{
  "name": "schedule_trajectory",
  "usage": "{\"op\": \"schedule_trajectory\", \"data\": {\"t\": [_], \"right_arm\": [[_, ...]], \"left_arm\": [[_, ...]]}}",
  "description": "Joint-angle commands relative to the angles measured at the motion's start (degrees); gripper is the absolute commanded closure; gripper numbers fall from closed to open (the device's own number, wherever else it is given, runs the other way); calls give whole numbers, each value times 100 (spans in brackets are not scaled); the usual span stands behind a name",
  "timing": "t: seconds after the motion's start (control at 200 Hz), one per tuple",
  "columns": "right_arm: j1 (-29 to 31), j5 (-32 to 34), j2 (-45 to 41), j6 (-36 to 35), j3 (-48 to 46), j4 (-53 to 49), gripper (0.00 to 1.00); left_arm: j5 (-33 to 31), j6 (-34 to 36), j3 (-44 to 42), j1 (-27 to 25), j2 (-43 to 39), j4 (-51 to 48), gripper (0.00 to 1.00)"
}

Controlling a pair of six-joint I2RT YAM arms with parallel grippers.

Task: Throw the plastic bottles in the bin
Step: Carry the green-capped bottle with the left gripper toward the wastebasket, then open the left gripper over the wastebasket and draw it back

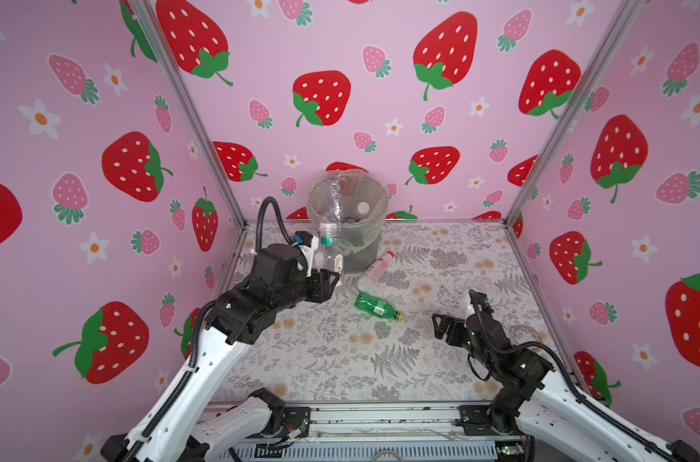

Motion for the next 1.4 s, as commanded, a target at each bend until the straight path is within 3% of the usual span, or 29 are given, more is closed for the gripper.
{"op": "schedule_trajectory", "data": {"t": [0.0, 0.155, 0.325, 0.545, 0.695, 0.78, 0.805, 0.835, 0.935, 1.176, 1.396], "right_arm": [[18, 47, 71, 60, 198, 132, 1], [16, 53, 192, -14, 251, 174, 1], [19, 48, 207, -25, 246, 193, 1], [11, 43, 149, -29, 229, 134, 1], [19, 43, 48, 9, 232, 64, 1], [11, 65, -10, 16, 275, -7, 1], [12, 71, -26, 20, 290, -4, 1], [18, 83, -40, 22, 321, -112, 1], [17, 119, -116, 58, 392, -258, 1], [18, 183, -80, 90, 368, -186, 1], [16, 55, 467, 65, 445, 150, 1]], "left_arm": [[333, -247, -374, 415, -281, 397, 47], [542, -163, -365, 777, -324, 295, 46], [512, -33, 235, 900, 133, 297, 46], [507, 116, 1936, 926, 1697, 419, 46], [532, 209, 3369, 925, 3215, 509, 43], [572, 252, 4499, 919, 4201, 176, 34], [538, 204, 4908, 918, 4510, -23, 15], [504, 164, 5366, 925, 4810, -233, 0], [600, 149, 6364, 908, 5253, -553, 1], [661, 103, 6348, 952, 4569, -379, 1], [727, 150, 4758, 1047, 3405, -317, 1]]}}
